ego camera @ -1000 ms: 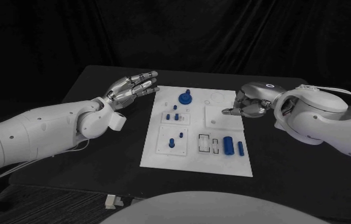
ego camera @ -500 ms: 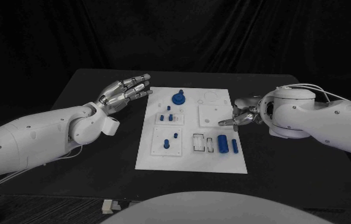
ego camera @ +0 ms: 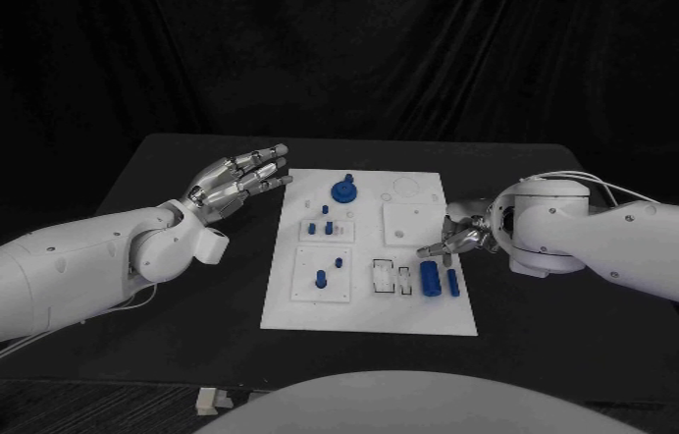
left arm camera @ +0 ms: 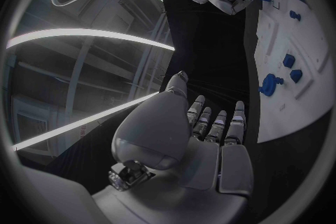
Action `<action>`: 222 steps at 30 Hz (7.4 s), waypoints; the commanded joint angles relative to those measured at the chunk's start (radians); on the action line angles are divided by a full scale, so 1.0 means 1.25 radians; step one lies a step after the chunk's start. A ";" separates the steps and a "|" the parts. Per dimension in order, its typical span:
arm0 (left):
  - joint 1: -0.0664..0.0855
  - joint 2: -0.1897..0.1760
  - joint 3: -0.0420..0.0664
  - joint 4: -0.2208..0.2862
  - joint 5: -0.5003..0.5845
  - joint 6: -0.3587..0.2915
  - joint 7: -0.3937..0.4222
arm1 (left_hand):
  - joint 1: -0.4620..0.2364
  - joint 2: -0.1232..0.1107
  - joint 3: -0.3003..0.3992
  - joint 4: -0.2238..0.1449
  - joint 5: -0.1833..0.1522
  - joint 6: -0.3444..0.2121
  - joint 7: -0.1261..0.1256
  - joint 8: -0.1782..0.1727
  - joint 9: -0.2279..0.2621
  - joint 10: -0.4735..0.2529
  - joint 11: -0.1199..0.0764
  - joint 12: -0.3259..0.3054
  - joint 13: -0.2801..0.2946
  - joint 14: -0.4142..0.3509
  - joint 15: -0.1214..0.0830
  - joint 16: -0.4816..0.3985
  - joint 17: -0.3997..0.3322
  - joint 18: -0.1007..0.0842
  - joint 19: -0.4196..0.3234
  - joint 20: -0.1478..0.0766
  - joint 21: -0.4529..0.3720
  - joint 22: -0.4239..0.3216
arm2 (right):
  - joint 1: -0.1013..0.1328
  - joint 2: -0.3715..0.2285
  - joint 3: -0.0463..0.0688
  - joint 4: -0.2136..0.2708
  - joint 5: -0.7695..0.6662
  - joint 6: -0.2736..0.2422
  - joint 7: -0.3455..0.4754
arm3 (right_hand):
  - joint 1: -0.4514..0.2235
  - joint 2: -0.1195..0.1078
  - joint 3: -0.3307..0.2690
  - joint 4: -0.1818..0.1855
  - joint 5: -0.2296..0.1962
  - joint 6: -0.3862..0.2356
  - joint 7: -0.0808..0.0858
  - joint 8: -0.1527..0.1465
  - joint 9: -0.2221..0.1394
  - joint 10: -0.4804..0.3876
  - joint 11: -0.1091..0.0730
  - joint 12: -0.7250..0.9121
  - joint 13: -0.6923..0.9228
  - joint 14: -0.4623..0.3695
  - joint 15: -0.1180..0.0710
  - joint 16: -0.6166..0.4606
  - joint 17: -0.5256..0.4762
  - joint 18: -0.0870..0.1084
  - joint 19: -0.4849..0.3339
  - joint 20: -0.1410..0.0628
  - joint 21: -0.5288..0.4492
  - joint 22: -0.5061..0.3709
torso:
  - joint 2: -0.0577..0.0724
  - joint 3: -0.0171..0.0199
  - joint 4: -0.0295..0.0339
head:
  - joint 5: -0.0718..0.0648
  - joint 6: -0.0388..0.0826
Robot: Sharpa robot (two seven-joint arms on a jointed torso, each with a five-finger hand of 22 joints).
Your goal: Assemble the parts on the task board
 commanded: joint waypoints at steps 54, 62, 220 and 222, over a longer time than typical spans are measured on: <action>-0.003 0.002 0.001 -0.001 0.005 0.018 0.004 | -0.002 0.010 0.003 -0.005 0.002 -0.005 0.003 0.000 -0.001 0.003 0.006 0.006 0.002 -0.002 0.003 0.002 0.001 0.004 0.004 -0.001 0.003 0.000 | -0.007 0.020 0.001 0.017 0.313 -0.183 0.039 | 0.120 -0.019 0.207 -0.173 0.601 -0.132 0.017 0.008 0.197 0.084 0.011 0.003 0.210 0.052 0.007 -0.041 0.020 -0.003 0.022 0.006 -0.006 0.150 | -0.001 0.0002 -0.0014 | 0.008 0.000; -0.003 0.002 0.001 -0.001 0.005 0.019 0.004 | -0.002 0.010 0.003 -0.005 0.002 -0.005 0.003 0.000 -0.001 0.003 0.006 0.006 0.002 -0.002 0.003 0.002 0.001 0.004 0.004 -0.001 0.003 0.000 | -0.007 0.049 0.001 -0.005 0.364 -0.164 0.030 | 0.084 -0.018 0.218 -0.167 0.523 -0.146 0.019 0.012 0.213 0.084 0.012 0.003 0.210 0.051 0.009 -0.044 0.012 -0.002 0.020 0.008 -0.009 0.148 | 0.000 -0.0003 -0.0008 | 0.008 0.000; -0.017 0.005 0.001 -0.018 0.005 0.037 -0.003 | -0.010 0.017 0.005 -0.003 0.004 -0.005 0.007 0.001 0.000 0.006 0.011 0.009 0.002 -0.001 0.007 0.005 0.001 0.002 0.005 0.000 0.003 -0.003 | -0.026 -0.031 0.001 0.064 0.014 -0.239 0.137 | 0.083 0.002 -0.105 0.012 -0.088 -0.184 0.000 0.136 0.453 0.084 -0.001 0.003 0.210 0.050 -0.004 -0.026 0.004 -0.004 0.023 -0.002 -0.004 0.150 | -0.001 -0.0014 -0.0015 | 0.023 0.000; -0.017 0.005 0.001 -0.017 0.005 0.036 -0.003 | -0.010 0.017 0.006 -0.003 0.003 -0.004 0.007 0.001 0.000 0.006 0.011 0.010 0.002 0.000 0.007 0.006 0.001 0.002 0.006 0.000 0.004 -0.002 | -0.003 -0.051 0.001 0.068 0.022 -0.210 0.112 | 0.089 0.015 -0.106 0.009 -0.055 -0.162 0.003 0.093 0.404 0.084 0.000 0.003 0.210 0.050 -0.001 -0.024 0.007 -0.004 0.024 -0.001 0.000 0.151 | -0.002 -0.0016 -0.0013 | 0.024 0.000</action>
